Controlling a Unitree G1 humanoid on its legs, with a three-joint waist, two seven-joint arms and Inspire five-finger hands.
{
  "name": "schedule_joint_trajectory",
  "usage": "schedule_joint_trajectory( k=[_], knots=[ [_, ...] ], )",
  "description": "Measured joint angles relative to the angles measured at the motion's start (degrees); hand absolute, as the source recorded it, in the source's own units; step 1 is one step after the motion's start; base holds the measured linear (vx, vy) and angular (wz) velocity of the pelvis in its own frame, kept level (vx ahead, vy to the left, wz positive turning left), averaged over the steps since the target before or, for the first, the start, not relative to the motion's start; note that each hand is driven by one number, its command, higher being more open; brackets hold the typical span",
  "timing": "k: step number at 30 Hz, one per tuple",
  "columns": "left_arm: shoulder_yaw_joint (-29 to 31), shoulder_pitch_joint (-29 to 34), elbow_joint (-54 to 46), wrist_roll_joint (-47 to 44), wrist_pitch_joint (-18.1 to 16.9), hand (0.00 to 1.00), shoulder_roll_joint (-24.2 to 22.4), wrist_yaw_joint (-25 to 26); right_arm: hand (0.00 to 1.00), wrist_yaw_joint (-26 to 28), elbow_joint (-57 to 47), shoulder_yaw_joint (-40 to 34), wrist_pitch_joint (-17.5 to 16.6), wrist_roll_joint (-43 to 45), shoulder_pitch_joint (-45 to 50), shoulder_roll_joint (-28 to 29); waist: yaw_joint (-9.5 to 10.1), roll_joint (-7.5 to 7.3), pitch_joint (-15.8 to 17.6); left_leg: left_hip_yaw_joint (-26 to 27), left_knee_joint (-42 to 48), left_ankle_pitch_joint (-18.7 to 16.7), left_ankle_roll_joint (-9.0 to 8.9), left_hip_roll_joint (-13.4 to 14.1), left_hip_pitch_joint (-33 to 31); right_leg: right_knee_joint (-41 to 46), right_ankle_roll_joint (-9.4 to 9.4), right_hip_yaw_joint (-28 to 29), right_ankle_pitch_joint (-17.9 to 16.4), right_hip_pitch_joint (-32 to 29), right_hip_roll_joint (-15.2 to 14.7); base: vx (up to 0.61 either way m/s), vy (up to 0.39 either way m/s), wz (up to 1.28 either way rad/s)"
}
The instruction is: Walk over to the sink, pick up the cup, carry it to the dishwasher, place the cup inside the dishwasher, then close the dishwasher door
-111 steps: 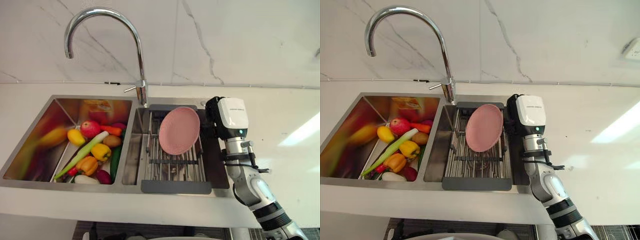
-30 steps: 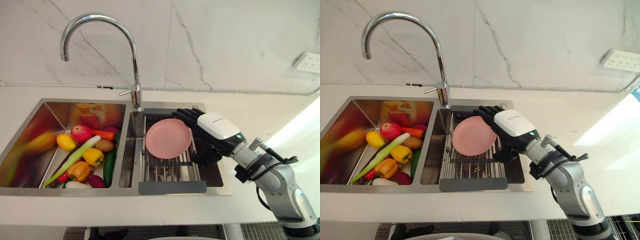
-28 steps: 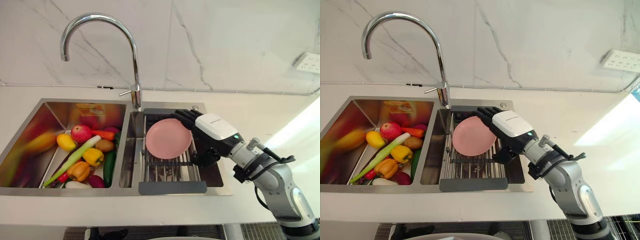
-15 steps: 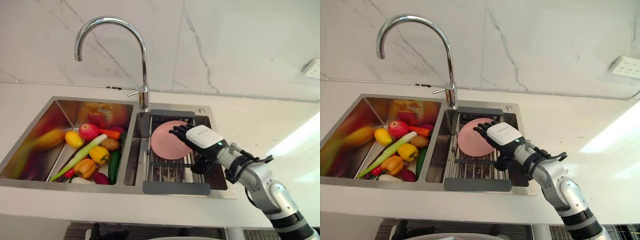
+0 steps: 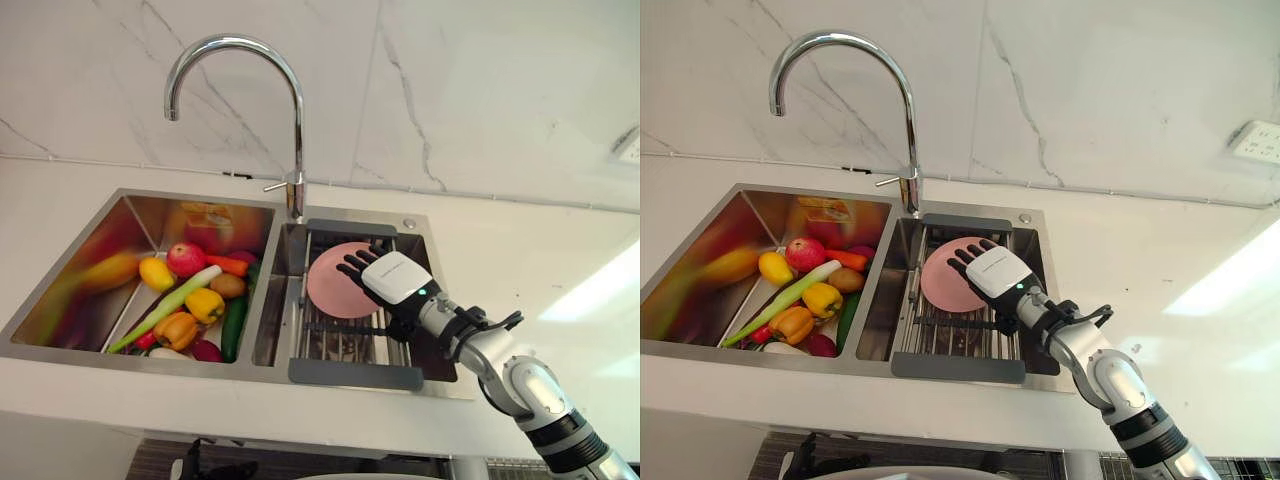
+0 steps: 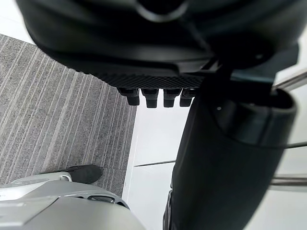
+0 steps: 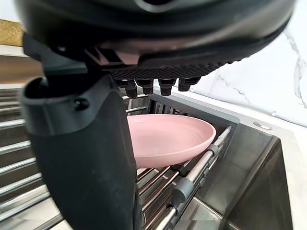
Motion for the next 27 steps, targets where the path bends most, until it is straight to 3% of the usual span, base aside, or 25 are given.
schedule_joint_trajectory(
  k=[16, 17, 23, 27],
  knots=[
    [-2.2, 0.4, -0.1, -0.1, 0.1, 1.00, 0.9, -0.3, 1.00, -1.6, 3.9, 3.4, 1.3, -1.8, 0.8, 1.6, -0.04, 0.01, -0.1, -0.2, -0.6, 0.5, -0.04, -0.1, 0.5, -0.1, 0.07, -0.3, -0.1, 0.3, -0.1, 0.00, 0.000, 0.00],
    [-2.2, 0.4, -0.1, -0.1, 0.1, 1.00, 0.9, -0.4, 0.00, -1.6, 4.0, 3.4, 1.3, -1.8, 0.8, 1.6, -0.03, 0.01, -0.1, -0.2, -0.7, 0.5, -0.05, -0.1, 0.5, -0.1, 0.07, -0.3, -0.1, 0.3, -0.1, 0.00, 0.000, 0.00],
    [-2.2, 0.4, -0.4, -0.1, 0.3, 1.00, 1.4, -0.7, 0.00, -2.0, 4.3, 3.5, 1.8, -2.0, 1.5, 2.0, 0.02, 0.03, 0.0, -0.1, -0.7, 0.5, -0.07, -0.1, 0.5, -0.1, 0.11, -0.3, -0.1, 0.3, -0.2, 0.00, 0.000, 0.00],
    [-2.2, 0.4, -0.4, -0.1, 0.2, 1.00, 1.4, -0.5, 0.00, -6.0, 4.3, 4.0, 2.7, -3.0, 2.4, 2.1, 0.00, 0.09, 0.0, -0.1, -0.8, 0.4, -0.19, -0.1, 0.6, -0.1, 0.13, -0.3, -0.1, 0.3, -0.2, 0.00, 0.000, 0.00]
  ],
)
